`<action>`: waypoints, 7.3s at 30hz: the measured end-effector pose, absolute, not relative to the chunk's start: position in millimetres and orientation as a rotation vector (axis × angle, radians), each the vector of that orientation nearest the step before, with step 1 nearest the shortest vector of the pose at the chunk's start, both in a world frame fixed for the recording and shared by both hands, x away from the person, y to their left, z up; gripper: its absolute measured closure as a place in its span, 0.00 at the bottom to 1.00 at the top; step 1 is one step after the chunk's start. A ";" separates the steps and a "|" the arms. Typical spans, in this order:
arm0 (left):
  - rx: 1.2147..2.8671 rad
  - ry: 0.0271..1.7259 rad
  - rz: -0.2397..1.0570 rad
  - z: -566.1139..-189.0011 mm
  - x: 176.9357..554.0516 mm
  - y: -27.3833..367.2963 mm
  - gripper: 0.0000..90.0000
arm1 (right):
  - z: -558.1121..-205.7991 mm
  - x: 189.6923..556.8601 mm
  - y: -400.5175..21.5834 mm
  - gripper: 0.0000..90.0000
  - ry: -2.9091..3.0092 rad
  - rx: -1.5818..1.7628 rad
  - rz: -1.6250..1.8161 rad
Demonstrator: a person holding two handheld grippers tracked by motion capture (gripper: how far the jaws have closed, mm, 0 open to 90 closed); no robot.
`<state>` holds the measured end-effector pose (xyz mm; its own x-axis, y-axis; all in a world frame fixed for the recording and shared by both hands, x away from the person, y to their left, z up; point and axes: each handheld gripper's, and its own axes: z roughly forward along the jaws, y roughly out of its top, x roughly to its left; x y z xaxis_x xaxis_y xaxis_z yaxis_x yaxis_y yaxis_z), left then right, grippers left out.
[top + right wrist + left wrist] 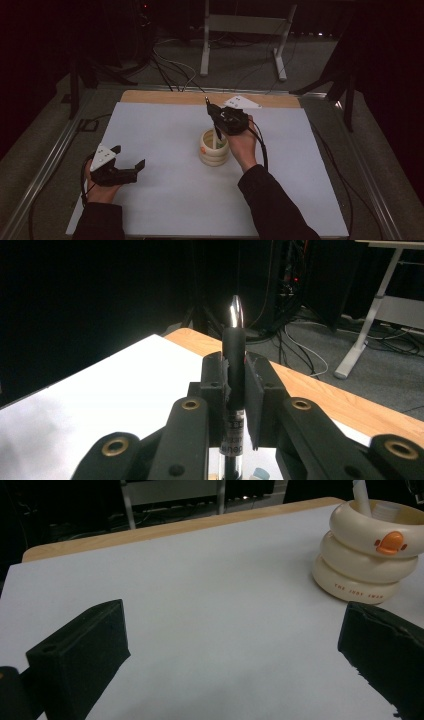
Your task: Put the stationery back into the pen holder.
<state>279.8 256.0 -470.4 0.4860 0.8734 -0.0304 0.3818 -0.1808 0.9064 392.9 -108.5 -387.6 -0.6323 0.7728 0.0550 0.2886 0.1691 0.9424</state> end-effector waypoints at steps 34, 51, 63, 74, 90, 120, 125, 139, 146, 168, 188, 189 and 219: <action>1.767 1.067 0.641 -470.0 279.3 257.1 0.00 | -407.0 394.4 -97.6 0.89 2.035 1.005 1.465; 1.765 1.066 0.642 -469.8 279.2 257.7 0.00 | -413.0 394.9 -90.0 0.89 2.053 1.006 1.456; 1.763 1.067 0.641 -469.9 279.4 257.9 0.00 | -418.0 396.4 -86.5 0.89 2.074 0.999 1.435; 1.767 1.065 0.639 -470.1 279.5 257.1 0.00 | -422.2 397.3 -87.4 0.89 2.075 1.006 1.433; 1.767 1.065 0.640 -470.0 279.0 257.5 0.00 | -429.2 396.9 -89.5 0.89 2.074 1.026 1.424; 1.772 1.064 0.641 -470.5 279.2 256.5 0.00 | -441.6 395.1 -98.0 0.89 2.088 1.050 1.413; 1.772 1.065 0.640 -470.5 279.3 256.4 0.00 | -443.6 394.9 -97.4 0.89 2.092 1.052 1.413; 1.773 1.063 0.639 -470.7 279.5 256.2 0.00 | -440.9 395.4 -93.0 0.89 2.058 1.056 1.446; 1.774 1.062 0.638 -470.8 279.7 256.2 0.00 | -439.9 399.6 -95.4 0.89 2.018 1.109 1.499; 1.775 1.064 0.639 -470.7 279.5 256.0 0.00 | -442.2 394.6 -94.8 0.89 2.054 1.051 1.425; 1.776 1.065 0.639 -470.7 279.5 255.8 0.00 | -446.1 393.2 -96.3 0.89 2.084 1.048 1.394; 1.776 1.065 0.639 -470.7 279.5 255.9 0.00 | -446.8 393.0 -96.5 0.89 2.084 1.049 1.393; 1.779 1.066 0.640 -470.9 280.0 255.5 0.00 | -451.5 392.4 -95.1 0.89 2.142 1.051 1.332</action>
<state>280.0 255.5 -470.9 0.4867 0.8732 -0.0273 0.3860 -0.1869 0.9034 392.4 -95.1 -451.5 -0.6341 0.7718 0.0480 0.3842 0.2606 0.8857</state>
